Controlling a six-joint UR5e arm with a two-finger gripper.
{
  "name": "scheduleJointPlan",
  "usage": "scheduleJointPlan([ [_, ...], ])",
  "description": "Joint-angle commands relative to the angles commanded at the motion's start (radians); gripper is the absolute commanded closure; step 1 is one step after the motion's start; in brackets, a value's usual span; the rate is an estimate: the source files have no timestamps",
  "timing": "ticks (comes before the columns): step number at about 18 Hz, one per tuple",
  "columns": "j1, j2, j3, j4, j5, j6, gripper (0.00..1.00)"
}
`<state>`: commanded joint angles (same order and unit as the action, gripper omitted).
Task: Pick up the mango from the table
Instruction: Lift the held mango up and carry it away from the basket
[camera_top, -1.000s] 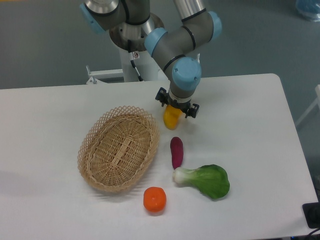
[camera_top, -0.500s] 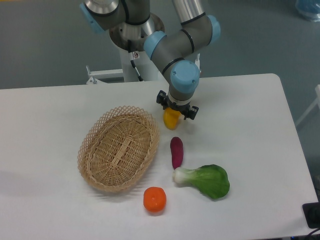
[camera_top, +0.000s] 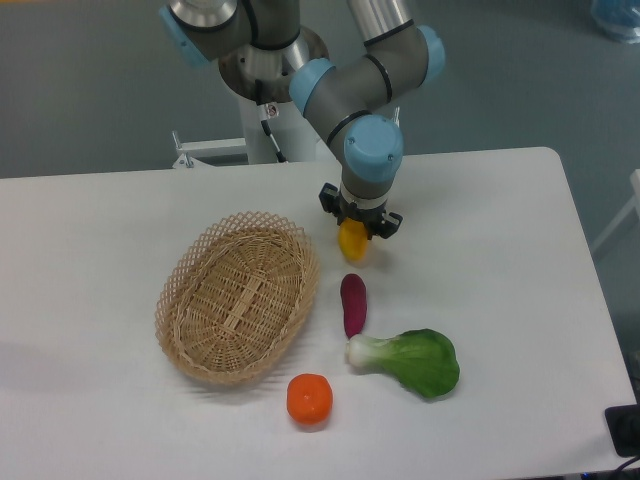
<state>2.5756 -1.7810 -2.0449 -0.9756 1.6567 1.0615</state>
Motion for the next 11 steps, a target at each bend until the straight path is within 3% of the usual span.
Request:
scheduleJointPlan([
  [5,0.041,0.002,0.063,-0.002,-0.009,0.005,0.54],
  [6,0.069,0.002,0.107,0.002,-0.015,0.005,0.54],
  [11,0.138,-0.009,0.212,-0.006,-0.089,0.057,0.55],
])
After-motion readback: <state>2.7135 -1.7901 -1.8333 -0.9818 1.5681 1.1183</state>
